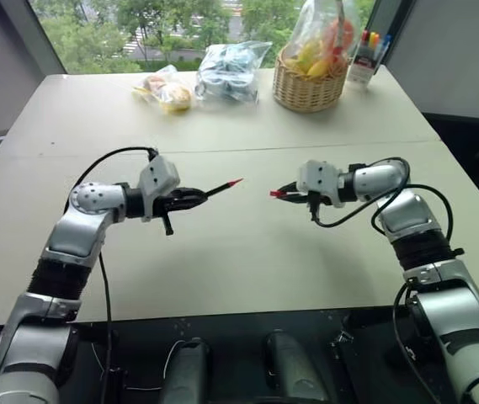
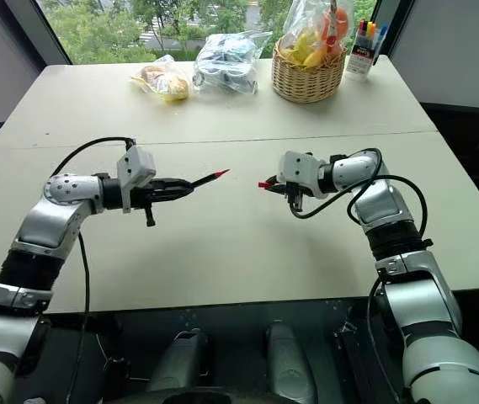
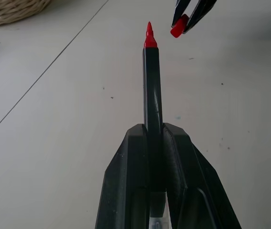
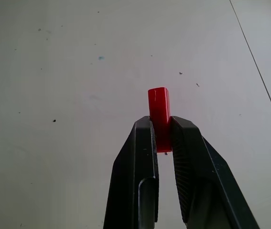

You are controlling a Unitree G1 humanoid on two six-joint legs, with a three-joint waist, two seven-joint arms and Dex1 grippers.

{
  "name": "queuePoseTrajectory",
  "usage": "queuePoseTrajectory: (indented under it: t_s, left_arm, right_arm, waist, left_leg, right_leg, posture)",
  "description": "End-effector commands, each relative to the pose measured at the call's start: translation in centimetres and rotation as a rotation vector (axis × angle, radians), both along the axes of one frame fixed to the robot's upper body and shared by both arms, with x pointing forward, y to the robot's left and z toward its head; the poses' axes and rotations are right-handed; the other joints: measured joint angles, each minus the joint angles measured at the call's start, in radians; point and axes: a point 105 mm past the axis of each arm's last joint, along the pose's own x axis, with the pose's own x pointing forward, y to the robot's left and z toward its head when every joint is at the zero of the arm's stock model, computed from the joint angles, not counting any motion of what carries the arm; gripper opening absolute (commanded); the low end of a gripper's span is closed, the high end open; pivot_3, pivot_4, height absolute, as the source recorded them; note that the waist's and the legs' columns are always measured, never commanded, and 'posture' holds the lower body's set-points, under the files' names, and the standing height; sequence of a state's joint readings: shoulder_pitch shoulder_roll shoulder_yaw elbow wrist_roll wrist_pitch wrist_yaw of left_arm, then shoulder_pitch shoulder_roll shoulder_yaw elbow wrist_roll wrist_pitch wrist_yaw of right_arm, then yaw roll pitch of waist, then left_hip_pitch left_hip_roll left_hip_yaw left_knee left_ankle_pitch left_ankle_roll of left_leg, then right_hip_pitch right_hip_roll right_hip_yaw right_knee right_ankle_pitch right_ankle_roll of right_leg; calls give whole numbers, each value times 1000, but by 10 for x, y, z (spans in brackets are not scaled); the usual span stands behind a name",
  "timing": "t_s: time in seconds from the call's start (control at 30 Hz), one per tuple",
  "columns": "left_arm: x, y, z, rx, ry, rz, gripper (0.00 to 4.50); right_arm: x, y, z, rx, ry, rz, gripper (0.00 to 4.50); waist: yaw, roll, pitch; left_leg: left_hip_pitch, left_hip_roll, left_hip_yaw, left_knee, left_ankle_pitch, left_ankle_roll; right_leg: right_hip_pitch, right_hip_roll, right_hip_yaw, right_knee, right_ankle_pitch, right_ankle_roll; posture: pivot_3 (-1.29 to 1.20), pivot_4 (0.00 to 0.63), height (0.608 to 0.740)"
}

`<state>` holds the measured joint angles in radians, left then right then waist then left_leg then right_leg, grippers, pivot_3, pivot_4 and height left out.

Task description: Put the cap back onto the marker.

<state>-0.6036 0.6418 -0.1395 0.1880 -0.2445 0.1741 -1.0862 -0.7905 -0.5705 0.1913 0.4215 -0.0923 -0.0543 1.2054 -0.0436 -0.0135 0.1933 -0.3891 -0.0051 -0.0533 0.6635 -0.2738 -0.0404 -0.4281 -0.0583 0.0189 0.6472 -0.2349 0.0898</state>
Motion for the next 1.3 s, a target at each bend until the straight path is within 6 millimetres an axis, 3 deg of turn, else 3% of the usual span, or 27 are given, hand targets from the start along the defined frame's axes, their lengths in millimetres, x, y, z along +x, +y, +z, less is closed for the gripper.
queuePoseTrajectory:
  t_s: [0.03,0.33,0.83,1.3]
  left_arm:
    - [3,-3,5,65,-83,-43,0]
    - [2,-2,0,156,-154,-86,0]
    - [3,-3,5,151,-183,-75,0]
    - [5,-5,4,149,-187,-83,0]
  right_arm:
    - [-3,6,15,9,-19,16,380]
    - [-9,23,22,3,-15,35,380]
    - [-10,44,24,58,2,55,380]
    - [-10,46,27,65,-6,54,380]
  waist:
    - [0,0,0]
    - [2,0,0]
    - [2,0,0]
    - [2,0,0]
  left_leg:
    - [0,0,0,0,0,0]
    - [0,0,0,0,0,0]
    - [0,0,0,0,0,0]
    - [0,0,0,0,0,0]
  right_leg:
    - [0,0,0,0,0,0]
    - [0,0,0,0,0,0]
    - [0,0,0,0,0,0]
    - [0,0,0,0,0,0]
  posture:
    - [0,150,740]
    - [0,150,740]
    - [0,150,740]
    - [0,150,740]
